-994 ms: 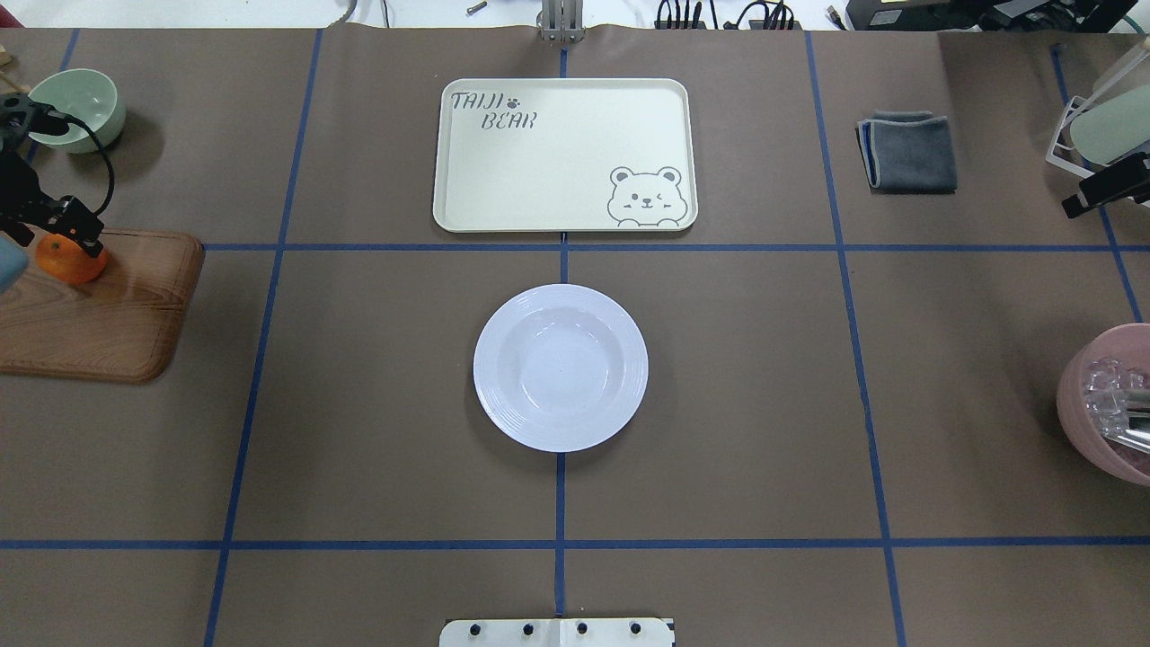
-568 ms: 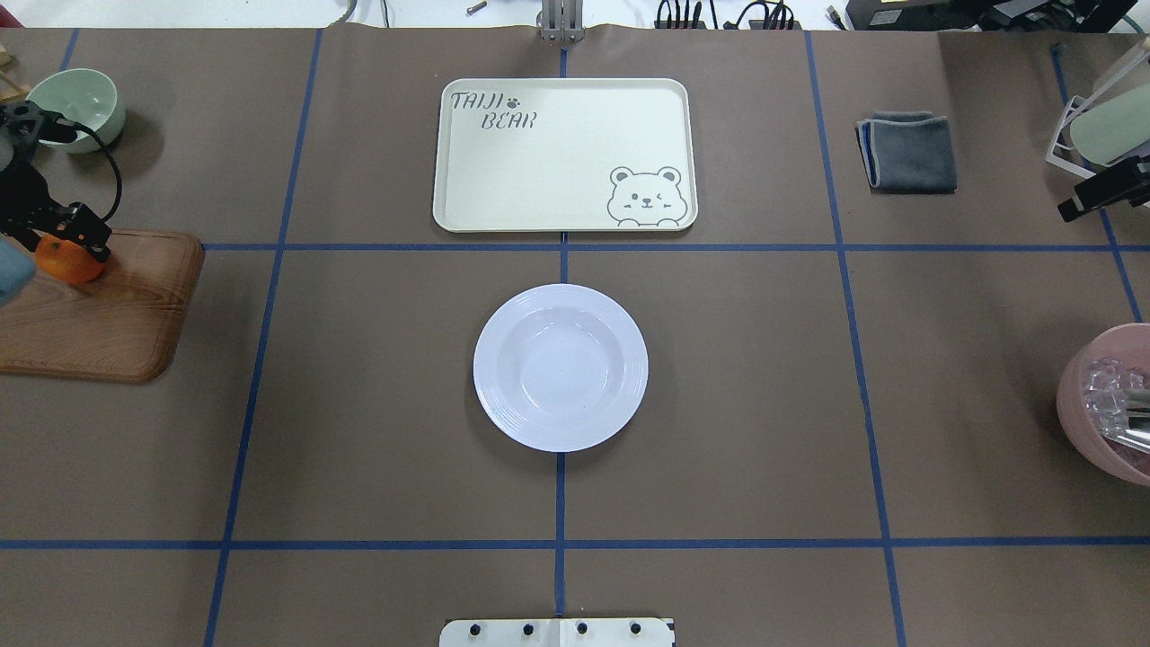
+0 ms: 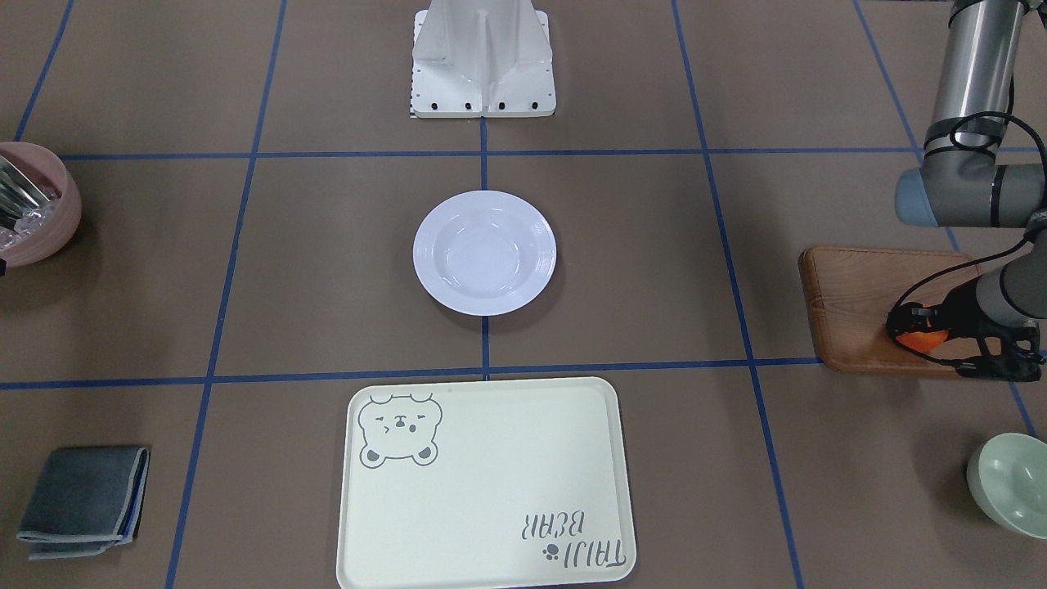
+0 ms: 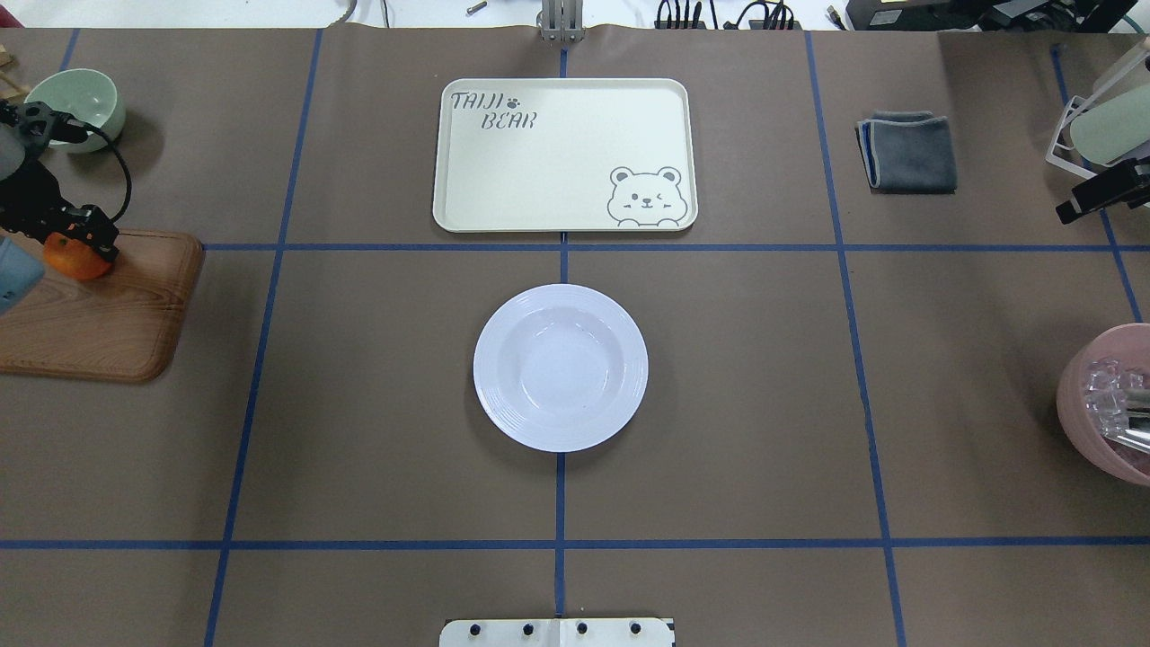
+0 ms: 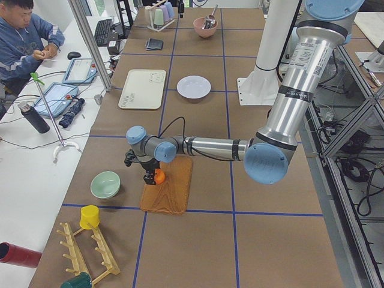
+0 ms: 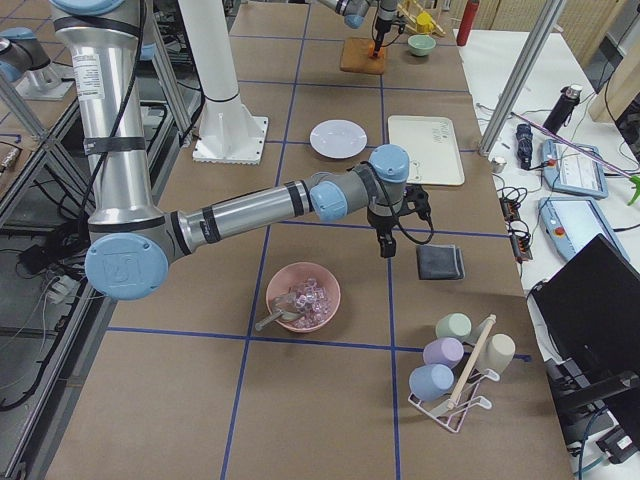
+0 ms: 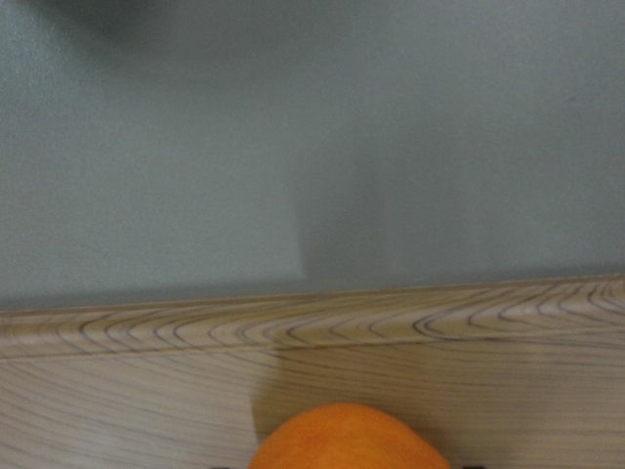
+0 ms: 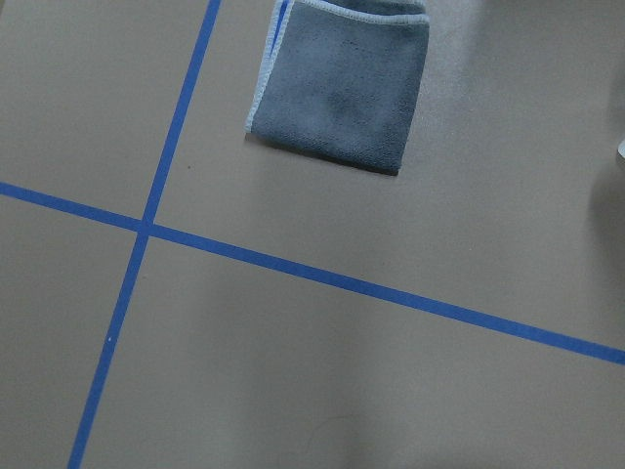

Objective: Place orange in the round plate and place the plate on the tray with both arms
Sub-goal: 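Lower the left gripper onto the orange on the wooden board and grasp it, then carry the orange with the left gripper and set it on the white plate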

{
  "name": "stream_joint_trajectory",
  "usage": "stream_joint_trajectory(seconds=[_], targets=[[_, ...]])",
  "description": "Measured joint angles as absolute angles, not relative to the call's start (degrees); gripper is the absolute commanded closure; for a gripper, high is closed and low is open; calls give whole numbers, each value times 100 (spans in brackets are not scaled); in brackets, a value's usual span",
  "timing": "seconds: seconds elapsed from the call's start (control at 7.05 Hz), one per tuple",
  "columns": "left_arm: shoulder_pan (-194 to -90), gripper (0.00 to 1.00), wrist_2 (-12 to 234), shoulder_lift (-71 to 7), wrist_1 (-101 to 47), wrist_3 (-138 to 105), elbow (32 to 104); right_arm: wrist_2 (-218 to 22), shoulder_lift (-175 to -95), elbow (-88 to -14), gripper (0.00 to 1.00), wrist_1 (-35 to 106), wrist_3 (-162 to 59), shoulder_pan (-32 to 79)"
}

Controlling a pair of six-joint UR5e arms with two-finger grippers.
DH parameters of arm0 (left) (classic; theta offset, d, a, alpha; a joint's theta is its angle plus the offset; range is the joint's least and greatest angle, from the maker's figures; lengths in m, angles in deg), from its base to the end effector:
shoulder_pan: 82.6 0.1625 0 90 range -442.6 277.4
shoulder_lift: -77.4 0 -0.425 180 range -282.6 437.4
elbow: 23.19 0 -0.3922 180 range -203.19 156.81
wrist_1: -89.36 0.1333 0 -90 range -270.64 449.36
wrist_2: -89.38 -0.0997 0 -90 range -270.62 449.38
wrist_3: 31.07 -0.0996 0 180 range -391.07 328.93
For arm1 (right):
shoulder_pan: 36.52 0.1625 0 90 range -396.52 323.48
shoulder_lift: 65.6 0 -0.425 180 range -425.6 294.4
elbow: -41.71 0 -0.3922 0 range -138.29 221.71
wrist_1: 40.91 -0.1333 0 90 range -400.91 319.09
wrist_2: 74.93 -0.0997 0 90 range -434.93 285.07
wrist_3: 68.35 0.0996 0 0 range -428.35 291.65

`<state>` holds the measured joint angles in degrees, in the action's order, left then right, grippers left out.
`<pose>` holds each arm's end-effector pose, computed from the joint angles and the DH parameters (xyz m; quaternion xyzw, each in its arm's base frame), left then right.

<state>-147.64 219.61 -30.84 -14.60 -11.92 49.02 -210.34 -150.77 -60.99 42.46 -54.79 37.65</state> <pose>0.2078 -0.6100 0.6119 -0.0190 0.3604 0.0903 0.9282 -0.0844 -0.5263 0.4908 0.0910 -0.4141 -0.0986 0.9003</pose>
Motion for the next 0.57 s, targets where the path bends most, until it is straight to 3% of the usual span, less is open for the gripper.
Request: stream_joint_trajectory(seconds=[0.57], targets=[[-14325, 100, 22564, -3600, -1092, 1233, 6010, -21037, -15055, -6109, 0, 4236, -5282, 3676]])
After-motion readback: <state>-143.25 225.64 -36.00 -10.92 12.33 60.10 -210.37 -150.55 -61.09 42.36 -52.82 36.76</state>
